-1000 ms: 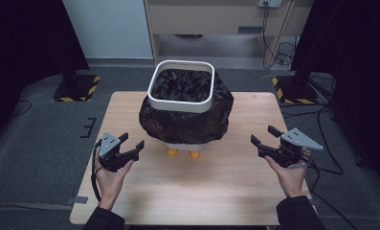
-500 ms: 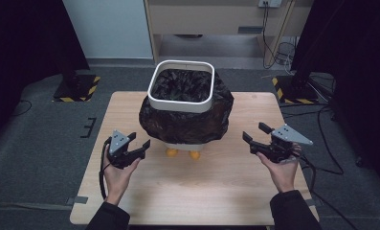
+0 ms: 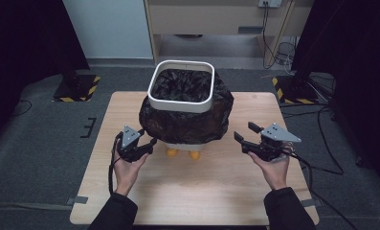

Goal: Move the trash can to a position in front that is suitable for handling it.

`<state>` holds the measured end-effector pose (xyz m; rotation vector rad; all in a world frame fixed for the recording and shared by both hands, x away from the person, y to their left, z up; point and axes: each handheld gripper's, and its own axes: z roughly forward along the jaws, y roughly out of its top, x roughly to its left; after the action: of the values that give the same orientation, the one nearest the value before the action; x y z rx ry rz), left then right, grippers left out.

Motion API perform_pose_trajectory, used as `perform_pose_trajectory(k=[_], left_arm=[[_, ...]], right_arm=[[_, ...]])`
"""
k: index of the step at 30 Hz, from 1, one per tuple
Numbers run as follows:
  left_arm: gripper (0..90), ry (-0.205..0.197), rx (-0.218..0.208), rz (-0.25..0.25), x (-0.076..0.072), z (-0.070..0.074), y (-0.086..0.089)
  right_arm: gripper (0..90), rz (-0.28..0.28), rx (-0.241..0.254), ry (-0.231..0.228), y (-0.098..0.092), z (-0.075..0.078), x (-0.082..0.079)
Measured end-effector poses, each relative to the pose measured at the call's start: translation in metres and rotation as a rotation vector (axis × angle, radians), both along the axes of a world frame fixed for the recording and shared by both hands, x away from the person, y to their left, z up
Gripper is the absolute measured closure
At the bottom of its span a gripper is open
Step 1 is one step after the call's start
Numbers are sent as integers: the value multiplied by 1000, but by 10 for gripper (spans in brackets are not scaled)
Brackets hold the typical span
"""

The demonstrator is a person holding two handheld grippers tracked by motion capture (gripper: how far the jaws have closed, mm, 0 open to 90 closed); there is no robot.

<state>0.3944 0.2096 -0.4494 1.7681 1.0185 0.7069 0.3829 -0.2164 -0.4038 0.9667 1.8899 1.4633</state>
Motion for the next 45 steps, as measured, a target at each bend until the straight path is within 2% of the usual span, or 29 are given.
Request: perform_pose_trajectory(k=[9, 11, 17, 24, 25, 31, 33, 34, 36, 37, 45], left_arm=[[422, -41, -40, 14, 5, 13, 2], [424, -37, -28, 18, 6, 15, 3], [426, -44, -39, 28, 9, 17, 5], [424, -54, -32, 27, 16, 18, 6], [425, -59, -46, 29, 17, 18, 6], [424, -62, -62, 33, 21, 17, 9], [424, -61, -59, 32, 22, 17, 9], [424, -63, -61, 30, 24, 19, 9], [424, -63, -59, 29, 25, 20, 9], [424, -63, -52, 29, 26, 21, 9], [416, -70, -51, 31, 32, 23, 11]], right_arm=[[359, 46, 6, 24, 11, -7, 5], [368, 58, 12, 31, 13, -8, 6], [386, 82, -8, 41, 20, -14, 9], [402, 86, -19, 42, 25, -18, 14], [405, 87, -23, 40, 25, -19, 14], [420, 85, -8, 46, 28, -20, 18], [425, 90, -38, 37, 32, -19, 20], [436, 100, -55, 29, 37, -18, 21], [445, 102, -59, 28, 39, -17, 21], [464, 108, -27, 34, 42, -17, 23], [535, 91, -49, 29, 43, -20, 26]])
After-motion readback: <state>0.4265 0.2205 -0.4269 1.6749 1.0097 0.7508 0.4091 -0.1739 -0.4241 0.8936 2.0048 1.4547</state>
